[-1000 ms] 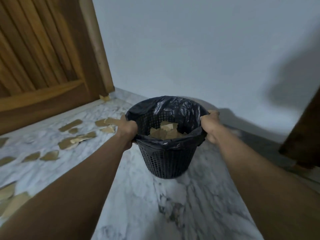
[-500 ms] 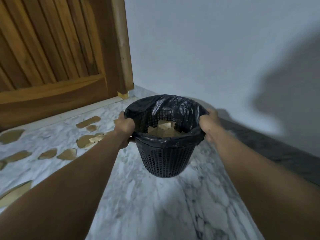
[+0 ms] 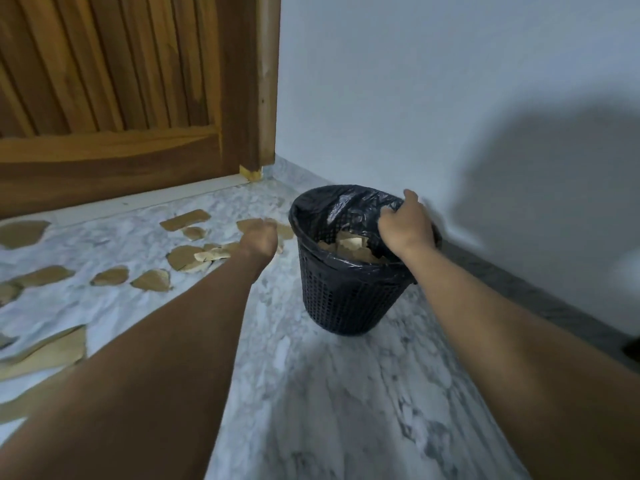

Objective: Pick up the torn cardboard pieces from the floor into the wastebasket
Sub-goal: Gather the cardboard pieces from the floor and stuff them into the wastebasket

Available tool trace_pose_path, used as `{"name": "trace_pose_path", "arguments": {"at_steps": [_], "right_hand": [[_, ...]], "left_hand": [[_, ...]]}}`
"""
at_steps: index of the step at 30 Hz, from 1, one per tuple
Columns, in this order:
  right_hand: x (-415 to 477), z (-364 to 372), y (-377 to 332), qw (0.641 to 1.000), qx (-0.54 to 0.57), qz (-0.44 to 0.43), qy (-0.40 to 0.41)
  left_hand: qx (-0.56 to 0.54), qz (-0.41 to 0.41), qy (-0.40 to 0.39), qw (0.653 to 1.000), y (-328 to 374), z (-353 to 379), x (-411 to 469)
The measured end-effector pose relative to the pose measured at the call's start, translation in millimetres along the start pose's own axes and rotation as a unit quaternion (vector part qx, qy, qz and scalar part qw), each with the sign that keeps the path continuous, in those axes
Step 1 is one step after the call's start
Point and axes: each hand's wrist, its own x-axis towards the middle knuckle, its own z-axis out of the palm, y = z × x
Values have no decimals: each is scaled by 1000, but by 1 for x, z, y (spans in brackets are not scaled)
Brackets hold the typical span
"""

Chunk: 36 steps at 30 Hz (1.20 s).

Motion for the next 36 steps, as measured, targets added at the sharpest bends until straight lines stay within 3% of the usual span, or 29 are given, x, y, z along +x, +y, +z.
{"name": "trace_pose_path", "arguments": {"at_steps": [6,12,18,21,24,27,34,36], "right_hand": [[-46,55,-73,997,-35,-65,-16],[-111,148,-80,964,-87,-246,-47],[-165,238,-55,930,-109,-253,-241],[-198,283,-34,880,-175,-245,-368],[-236,312,-13,836,-201,-256,-441],[-266,327,-8,794,-200,-341,-461],[-288,332,10,657,-226,-553,-459],[-288,333,13,636,-236,-578,-453]], "left_hand": [[77,-41,138,987,-70,-75,-16],[197,-44,222,954,-187,-139,-67],[310,-195,299,882,-297,-206,-167],[314,-233,321,863,-325,-213,-223],[335,-228,267,875,-340,-184,-274],[393,-232,207,865,-349,-148,-296],[406,-268,258,835,-365,-151,-256],[404,-272,266,832,-366,-160,-246]]}}
